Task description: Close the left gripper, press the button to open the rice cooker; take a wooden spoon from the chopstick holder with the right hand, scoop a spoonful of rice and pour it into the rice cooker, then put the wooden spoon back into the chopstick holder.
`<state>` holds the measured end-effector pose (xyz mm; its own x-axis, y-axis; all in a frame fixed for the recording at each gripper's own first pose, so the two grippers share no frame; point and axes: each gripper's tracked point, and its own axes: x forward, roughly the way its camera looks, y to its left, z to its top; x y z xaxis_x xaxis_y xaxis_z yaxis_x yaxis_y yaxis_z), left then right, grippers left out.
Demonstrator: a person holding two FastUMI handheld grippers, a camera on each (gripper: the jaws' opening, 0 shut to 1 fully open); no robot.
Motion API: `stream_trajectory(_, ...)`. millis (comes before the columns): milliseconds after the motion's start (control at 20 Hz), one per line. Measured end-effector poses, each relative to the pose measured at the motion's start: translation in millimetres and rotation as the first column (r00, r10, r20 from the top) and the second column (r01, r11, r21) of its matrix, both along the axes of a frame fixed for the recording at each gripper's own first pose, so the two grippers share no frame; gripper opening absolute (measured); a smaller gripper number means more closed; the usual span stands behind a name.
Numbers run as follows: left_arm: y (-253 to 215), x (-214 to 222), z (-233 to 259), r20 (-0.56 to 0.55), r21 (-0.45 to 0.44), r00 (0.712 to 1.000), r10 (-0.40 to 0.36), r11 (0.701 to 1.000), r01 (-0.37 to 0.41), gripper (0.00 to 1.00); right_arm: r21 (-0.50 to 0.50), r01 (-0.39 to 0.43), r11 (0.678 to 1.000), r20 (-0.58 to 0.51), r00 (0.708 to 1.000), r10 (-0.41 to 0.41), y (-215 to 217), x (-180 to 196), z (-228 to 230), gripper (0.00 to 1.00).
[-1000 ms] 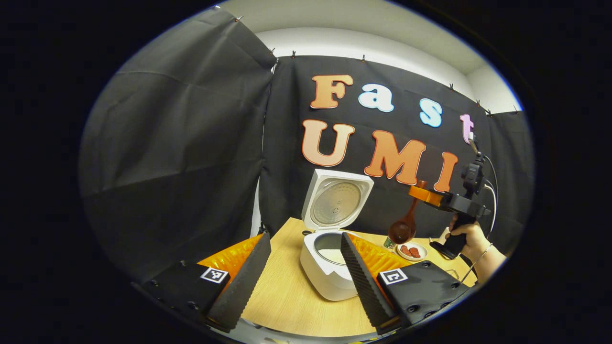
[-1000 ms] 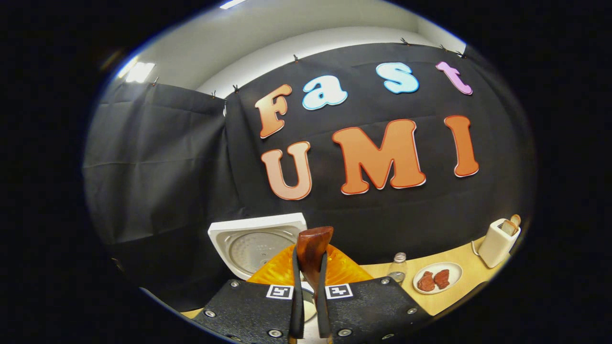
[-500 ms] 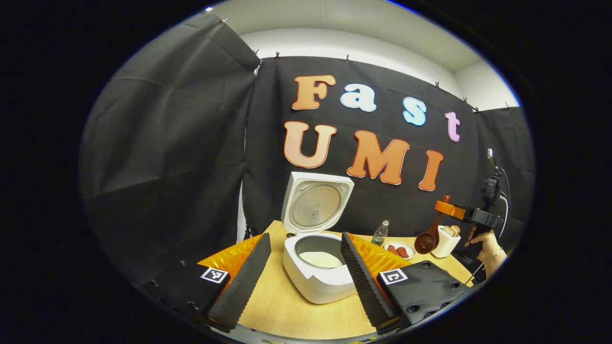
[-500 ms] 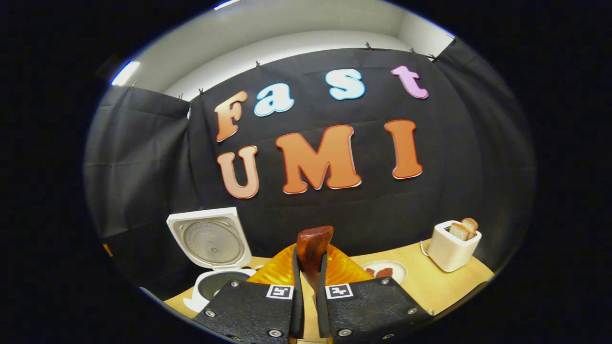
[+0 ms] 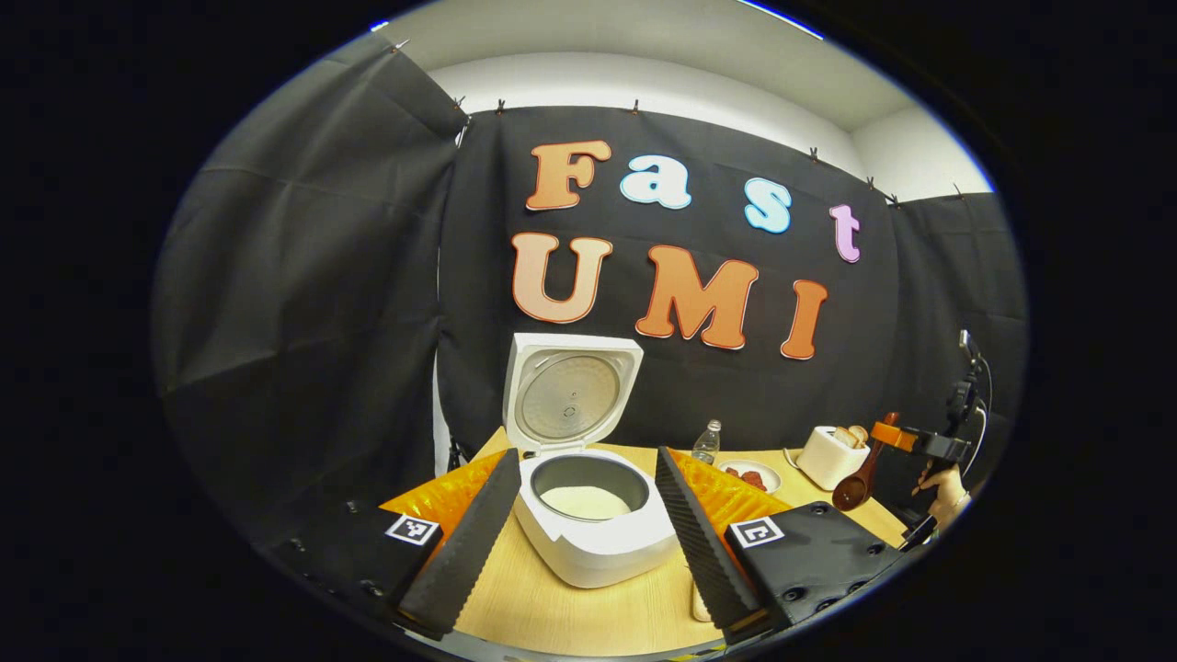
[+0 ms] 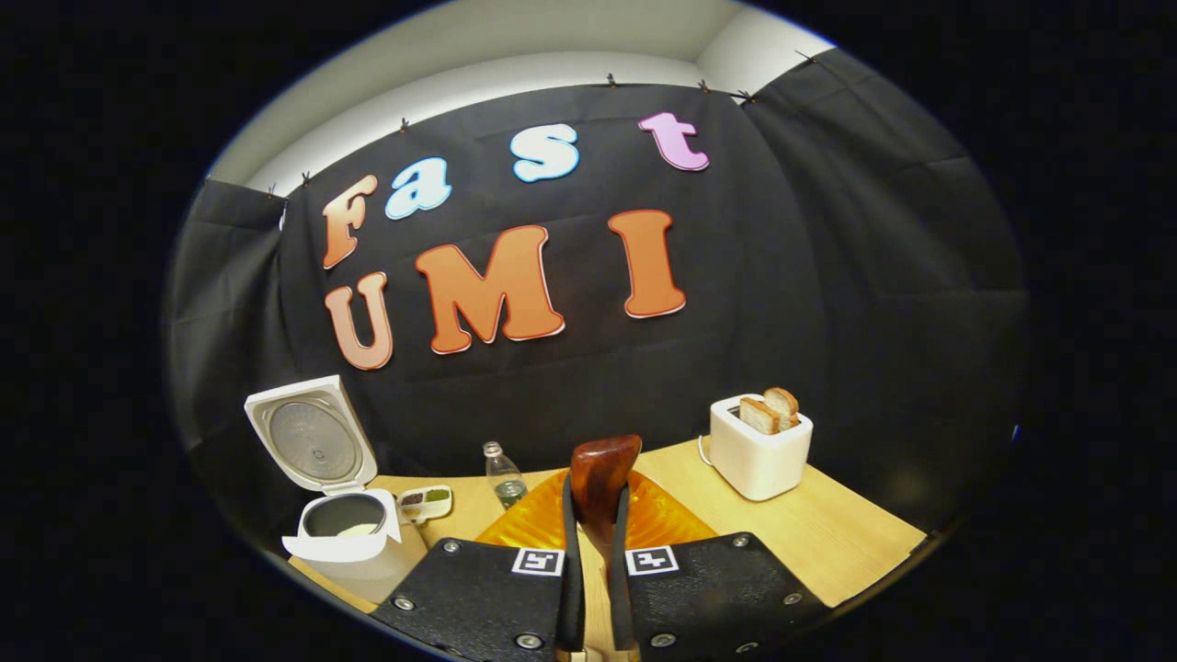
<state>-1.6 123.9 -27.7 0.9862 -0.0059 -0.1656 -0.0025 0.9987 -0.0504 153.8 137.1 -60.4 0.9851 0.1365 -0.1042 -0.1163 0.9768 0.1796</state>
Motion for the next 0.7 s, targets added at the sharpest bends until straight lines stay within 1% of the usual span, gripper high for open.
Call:
stream_trajectory(150, -5.1, 2.3, 1.2, -0.005, 0.015, 1.000, 0.001, 1.000, -0.001, 1.00, 0.015, 0.034, 0.999, -0.045, 0.998, -0.034, -20.4, 0.2, -27.0, 0.10)
stream_trajectory(300, -10.2, 6.0, 2.4, -0.010, 0.015, 1.000, 0.006, 1.000, -0.006, 1.00, 0.028, 0.054, 0.998, -0.089, 0.995, -0.051, -31.2, 2.4, -56.3, 0.10)
stream_trajectory(450, -14.1, 8.3, -2.2, -0.022, 0.007, 1.000, 0.010, 1.000, -0.010, 1.00, 0.040, 0.062, 0.997, -0.128, 0.990, -0.056, -34.1, 7.9, -83.3, 0.10)
stream_trajectory(600, -13.5, 7.5, -3.9, -0.028, 0.008, 0.999, 0.025, 1.000, -0.024, 1.00, 0.091, 0.069, 0.993, -0.171, 0.984, -0.053, -33.4, 11.5, -106.8, 0.11)
stream_trajectory(700, -13.2, 6.6, -3.0, -0.028, 0.006, 0.999, 0.027, 1.000, -0.027, 1.00, 0.106, 0.082, 0.991, -0.196, 0.979, -0.060, -35.8, 12.5, -121.7, 0.11)
